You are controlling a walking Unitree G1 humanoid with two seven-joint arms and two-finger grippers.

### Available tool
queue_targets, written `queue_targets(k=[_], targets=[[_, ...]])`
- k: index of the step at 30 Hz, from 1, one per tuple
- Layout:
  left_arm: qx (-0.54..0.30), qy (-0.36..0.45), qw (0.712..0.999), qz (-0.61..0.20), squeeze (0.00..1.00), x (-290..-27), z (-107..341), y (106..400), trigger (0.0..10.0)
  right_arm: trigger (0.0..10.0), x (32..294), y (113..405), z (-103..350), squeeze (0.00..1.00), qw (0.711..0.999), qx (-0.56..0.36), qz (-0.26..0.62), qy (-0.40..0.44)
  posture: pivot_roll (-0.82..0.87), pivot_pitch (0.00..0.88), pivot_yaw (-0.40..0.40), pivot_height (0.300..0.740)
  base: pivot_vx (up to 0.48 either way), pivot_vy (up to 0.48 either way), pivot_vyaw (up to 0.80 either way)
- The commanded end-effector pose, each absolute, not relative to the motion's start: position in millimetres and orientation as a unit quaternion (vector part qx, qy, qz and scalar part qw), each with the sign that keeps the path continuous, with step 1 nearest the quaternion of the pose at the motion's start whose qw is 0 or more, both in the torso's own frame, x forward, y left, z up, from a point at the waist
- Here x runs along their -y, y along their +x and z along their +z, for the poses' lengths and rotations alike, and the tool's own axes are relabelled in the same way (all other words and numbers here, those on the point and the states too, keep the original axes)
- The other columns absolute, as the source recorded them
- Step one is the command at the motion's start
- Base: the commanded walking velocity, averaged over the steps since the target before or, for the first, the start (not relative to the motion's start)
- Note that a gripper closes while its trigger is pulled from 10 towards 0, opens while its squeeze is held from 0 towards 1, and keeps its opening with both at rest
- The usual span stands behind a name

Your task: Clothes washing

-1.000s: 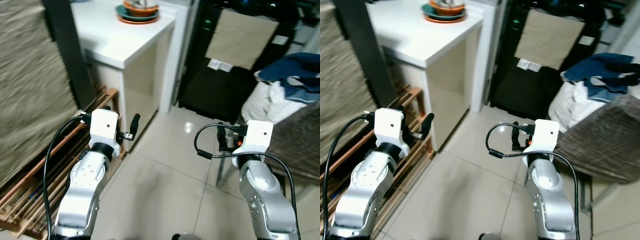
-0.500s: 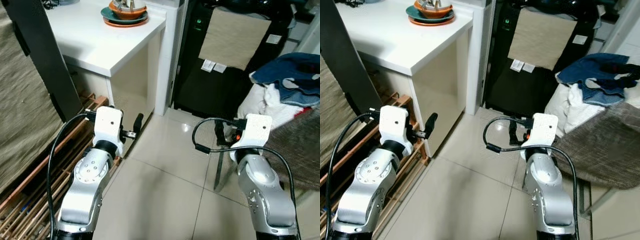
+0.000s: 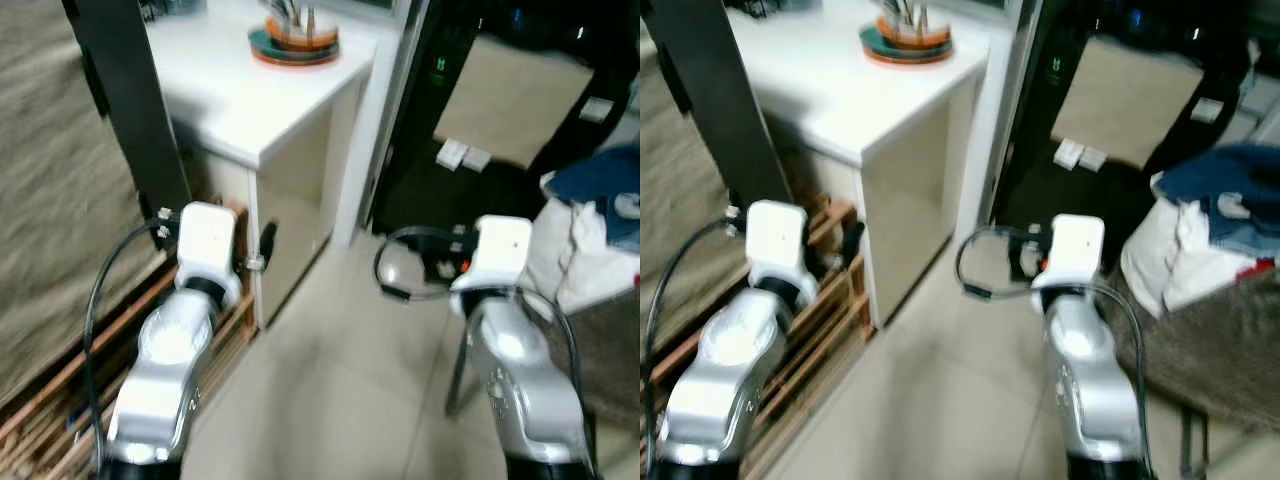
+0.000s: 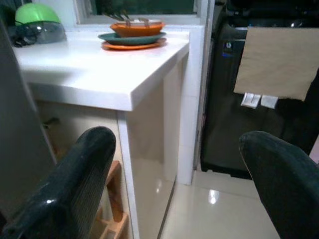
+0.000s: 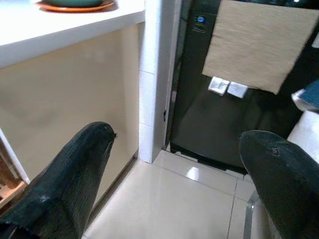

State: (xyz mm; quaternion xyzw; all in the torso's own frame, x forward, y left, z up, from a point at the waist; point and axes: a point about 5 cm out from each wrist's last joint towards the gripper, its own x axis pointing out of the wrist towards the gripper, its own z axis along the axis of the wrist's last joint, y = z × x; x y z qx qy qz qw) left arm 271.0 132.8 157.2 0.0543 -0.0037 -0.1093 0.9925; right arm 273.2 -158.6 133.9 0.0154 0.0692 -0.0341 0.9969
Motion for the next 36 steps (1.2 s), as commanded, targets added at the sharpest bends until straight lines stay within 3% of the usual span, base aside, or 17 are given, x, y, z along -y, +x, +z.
queue_targets(k=[1, 10, 18, 31, 36], targets=[[0.002, 0.057, 0.993, -0.104, 0.00, -137, 159, 272, 10.0, 10.0, 156, 273, 134, 0.00, 0.997, -0.072, -0.032, 0.022, 0.01, 0.000, -0.030, 0.740, 0.364, 0.000, 0.00], [-0.003, 0.061, 0.991, -0.120, 0.00, -134, 159, 275, 10.0, 10.0, 156, 273, 136, 0.00, 0.997, -0.066, -0.032, 0.024, 0.00, 0.000, 0.003, 0.740, 0.366, 0.000, -0.53], [0.002, 0.064, 0.990, -0.123, 0.00, -131, 162, 278, 10.0, 10.0, 158, 273, 134, 0.00, 0.997, -0.069, -0.034, 0.022, 0.00, 0.000, -0.010, 0.740, 0.367, 0.000, 0.00], [0.012, 0.058, 0.991, -0.118, 0.00, -130, 167, 280, 10.0, 10.0, 159, 278, 142, 0.00, 0.998, -0.061, -0.027, 0.015, 0.00, 0.000, -0.031, 0.740, 0.366, 0.000, -0.78], [0.015, 0.058, 0.991, -0.117, 0.00, -130, 170, 280, 10.0, 10.0, 157, 280, 143, 0.00, 0.998, -0.058, -0.023, 0.016, 0.00, 0.000, -0.032, 0.740, 0.363, 0.000, 0.00]])
